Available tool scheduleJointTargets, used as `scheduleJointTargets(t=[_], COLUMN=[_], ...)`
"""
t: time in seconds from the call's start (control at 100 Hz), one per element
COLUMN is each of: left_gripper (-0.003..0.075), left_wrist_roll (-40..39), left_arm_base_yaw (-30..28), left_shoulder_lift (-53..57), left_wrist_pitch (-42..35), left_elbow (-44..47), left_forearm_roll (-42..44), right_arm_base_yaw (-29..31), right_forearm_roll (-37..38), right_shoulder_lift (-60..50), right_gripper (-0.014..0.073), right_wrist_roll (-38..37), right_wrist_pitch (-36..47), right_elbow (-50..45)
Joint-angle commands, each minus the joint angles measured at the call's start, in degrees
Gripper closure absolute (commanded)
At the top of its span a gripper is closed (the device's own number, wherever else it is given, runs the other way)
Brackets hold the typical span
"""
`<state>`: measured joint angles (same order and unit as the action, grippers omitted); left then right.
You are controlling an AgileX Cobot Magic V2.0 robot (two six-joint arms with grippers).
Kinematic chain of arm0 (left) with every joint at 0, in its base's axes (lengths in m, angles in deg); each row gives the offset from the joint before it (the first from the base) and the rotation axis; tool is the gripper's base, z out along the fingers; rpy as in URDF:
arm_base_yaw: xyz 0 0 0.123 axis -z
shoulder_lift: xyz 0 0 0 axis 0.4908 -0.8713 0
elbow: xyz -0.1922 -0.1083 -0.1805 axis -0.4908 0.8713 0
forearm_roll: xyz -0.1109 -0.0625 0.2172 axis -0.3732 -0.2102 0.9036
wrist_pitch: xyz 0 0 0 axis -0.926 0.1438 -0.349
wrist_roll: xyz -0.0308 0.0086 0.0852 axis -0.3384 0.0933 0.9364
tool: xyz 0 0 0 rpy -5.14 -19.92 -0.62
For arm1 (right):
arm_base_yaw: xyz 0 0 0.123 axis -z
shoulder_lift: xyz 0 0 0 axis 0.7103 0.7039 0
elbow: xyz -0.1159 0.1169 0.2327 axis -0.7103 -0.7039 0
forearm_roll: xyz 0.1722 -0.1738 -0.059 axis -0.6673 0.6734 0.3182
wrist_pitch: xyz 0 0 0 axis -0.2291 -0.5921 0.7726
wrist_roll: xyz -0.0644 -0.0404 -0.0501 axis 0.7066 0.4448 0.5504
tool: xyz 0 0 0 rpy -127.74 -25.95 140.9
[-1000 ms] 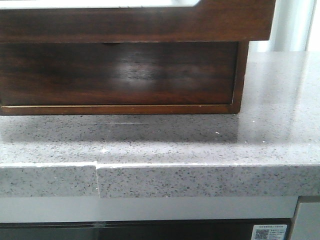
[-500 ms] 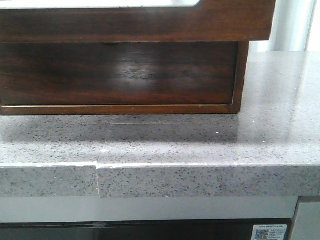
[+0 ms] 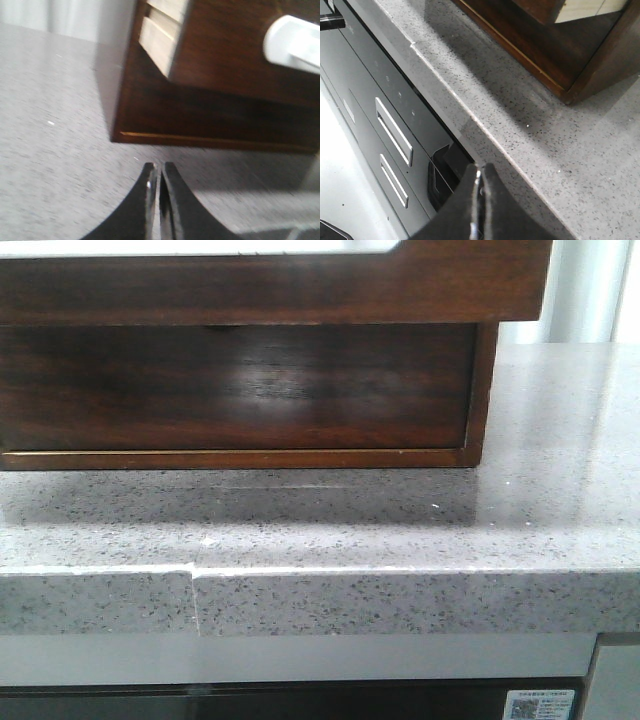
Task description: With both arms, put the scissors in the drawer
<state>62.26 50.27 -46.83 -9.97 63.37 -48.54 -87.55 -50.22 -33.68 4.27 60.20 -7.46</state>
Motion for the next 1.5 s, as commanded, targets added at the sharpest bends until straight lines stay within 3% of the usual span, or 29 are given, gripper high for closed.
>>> scheduleJointTargets(t=[0.0,0.2,0.33,0.39,0.51,0.66,1.49], left_gripper=[0.0742,0.0742,0.0742,0.0742,0.0742,0.0742,0.0742], left_wrist_roll=[-0.4,-0.1,11.0,11.6,11.6,11.6,11.6], left_arm_base_yaw=[-4.4,-14.8,-20.9,-22.2,-22.2,-22.2,-22.2], left_shoulder_lift=[1.5,1.6,1.7,1.7,1.7,1.7,1.7], left_wrist_pitch=[-5.6,-5.9,-6.0,-5.6,-1.1,9.0,8.9], left_elbow=[1.1,1.1,1.1,1.1,1.1,1.1,1.1], left_forearm_roll=[0.2,0.9,1.8,0.9,-5.4,-6.0,-6.5], right_arm_base_yaw=[0.0,0.0,0.0,0.0,0.0,0.0,0.0], right_forearm_roll=[0.3,0.3,0.3,0.3,0.3,0.3,0.3], right_shoulder_lift=[0.3,0.3,0.3,0.3,0.3,0.3,0.3], right_gripper=[0.0654,0.0654,0.0654,0.0654,0.0654,0.0654,0.0654], right_wrist_roll=[-0.1,-0.1,-0.1,-0.1,-0.1,-0.1,-0.1], right_wrist_pitch=[3.9,3.9,3.9,3.9,3.9,3.9,3.9], right_elbow=[1.4,1.4,1.4,1.4,1.4,1.4,1.4])
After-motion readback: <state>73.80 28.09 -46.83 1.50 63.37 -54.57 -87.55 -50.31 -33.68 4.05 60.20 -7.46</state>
